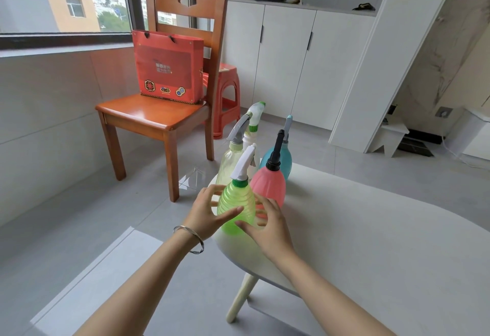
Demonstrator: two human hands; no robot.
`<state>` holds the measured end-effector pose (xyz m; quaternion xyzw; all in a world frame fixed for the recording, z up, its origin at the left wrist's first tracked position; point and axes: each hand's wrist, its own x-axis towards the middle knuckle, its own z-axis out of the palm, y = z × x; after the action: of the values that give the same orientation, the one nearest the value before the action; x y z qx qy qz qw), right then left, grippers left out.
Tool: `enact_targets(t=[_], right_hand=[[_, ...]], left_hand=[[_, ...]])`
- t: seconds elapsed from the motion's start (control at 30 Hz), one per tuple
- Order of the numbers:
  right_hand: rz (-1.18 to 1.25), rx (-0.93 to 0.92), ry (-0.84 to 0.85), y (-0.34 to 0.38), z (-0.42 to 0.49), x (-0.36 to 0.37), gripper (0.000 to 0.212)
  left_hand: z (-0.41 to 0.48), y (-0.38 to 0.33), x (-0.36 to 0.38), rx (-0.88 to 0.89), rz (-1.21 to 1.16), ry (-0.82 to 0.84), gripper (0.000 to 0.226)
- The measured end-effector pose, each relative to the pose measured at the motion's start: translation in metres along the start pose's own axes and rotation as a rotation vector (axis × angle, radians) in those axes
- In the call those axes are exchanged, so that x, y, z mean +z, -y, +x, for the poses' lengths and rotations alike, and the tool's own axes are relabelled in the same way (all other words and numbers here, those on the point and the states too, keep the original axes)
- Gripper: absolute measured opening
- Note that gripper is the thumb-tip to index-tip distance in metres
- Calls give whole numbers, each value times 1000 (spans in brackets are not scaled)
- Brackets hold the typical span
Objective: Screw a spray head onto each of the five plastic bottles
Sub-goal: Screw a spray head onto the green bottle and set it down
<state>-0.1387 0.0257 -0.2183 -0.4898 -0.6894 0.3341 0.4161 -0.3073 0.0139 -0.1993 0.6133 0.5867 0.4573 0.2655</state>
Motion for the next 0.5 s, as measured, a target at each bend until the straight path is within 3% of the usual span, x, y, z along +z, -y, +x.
enact_targets(t=[0.5], right_hand=[[-63,-16,-20,2,-1,-9,69]], left_hand=[[-2,-1,8,-55,39,-53,67]])
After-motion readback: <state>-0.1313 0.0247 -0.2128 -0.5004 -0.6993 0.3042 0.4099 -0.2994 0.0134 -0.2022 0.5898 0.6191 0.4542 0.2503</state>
